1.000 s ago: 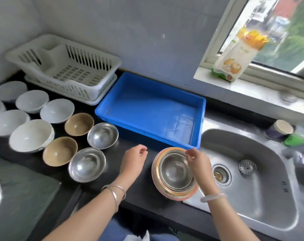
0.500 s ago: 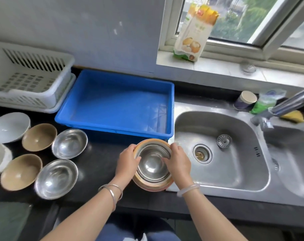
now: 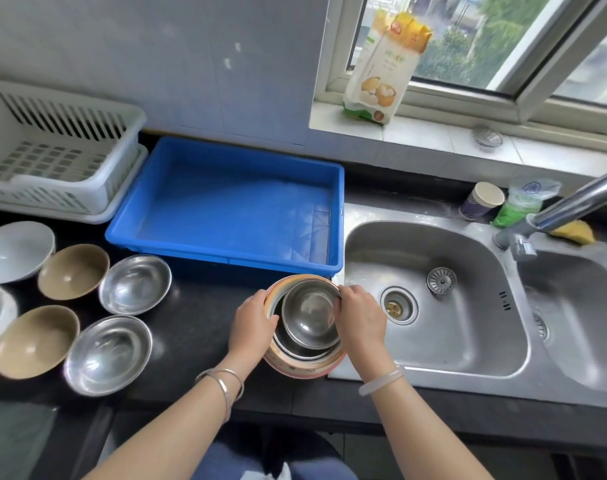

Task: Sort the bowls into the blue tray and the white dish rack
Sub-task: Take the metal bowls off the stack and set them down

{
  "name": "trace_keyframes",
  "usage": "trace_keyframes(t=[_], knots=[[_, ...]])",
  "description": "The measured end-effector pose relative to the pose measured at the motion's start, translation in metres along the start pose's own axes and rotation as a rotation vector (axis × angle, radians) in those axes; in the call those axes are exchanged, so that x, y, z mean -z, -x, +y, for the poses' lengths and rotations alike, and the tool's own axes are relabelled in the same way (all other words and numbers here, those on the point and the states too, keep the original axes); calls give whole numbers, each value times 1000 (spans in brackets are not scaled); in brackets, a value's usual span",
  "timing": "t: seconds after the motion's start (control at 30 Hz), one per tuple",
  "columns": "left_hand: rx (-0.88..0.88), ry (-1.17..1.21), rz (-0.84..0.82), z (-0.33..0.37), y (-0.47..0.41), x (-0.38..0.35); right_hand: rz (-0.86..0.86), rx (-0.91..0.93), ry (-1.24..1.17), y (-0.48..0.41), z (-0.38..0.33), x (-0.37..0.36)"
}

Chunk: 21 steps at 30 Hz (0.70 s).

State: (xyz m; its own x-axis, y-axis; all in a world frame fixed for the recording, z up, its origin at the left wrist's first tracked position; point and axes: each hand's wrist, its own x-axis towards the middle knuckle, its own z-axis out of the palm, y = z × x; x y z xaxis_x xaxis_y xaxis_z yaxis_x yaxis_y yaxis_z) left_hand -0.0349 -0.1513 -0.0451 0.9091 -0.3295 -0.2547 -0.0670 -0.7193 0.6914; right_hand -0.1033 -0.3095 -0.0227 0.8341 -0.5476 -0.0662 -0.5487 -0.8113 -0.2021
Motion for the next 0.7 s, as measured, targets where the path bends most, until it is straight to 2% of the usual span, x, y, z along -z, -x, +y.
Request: trace_keyframes(t=[0.3,0.53,0.7], knots=[[5,-93,39,6,0,-7,50,-165,-350,-1,18,22],[-6,-42,51,15,2,-4,29,-210,-445,6,24,21],[-47,-73,148,19,6,0,10,-219,-508,7,30,23]])
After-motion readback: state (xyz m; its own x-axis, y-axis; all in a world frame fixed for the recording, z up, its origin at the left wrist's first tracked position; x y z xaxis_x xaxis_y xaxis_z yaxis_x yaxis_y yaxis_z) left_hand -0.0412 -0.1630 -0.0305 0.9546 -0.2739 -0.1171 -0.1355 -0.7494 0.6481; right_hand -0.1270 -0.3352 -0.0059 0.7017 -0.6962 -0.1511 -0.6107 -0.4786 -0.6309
